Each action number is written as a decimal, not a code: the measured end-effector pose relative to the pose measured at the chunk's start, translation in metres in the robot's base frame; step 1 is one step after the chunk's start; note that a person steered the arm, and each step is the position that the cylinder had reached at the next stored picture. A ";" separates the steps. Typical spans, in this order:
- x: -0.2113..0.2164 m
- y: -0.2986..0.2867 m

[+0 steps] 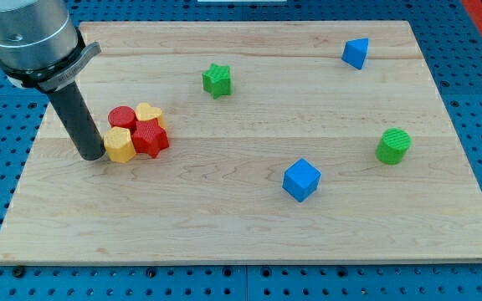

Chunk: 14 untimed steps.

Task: Nudge the blue cube a bit up

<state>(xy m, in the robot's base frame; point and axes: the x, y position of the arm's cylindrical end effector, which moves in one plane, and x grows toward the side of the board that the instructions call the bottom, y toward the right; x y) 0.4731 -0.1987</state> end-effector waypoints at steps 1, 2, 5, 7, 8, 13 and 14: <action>0.000 0.000; 0.007 -0.004; 0.144 -0.010; 0.144 0.178; 0.122 0.271; 0.100 0.331; 0.076 0.308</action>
<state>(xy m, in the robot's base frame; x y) 0.5495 0.1096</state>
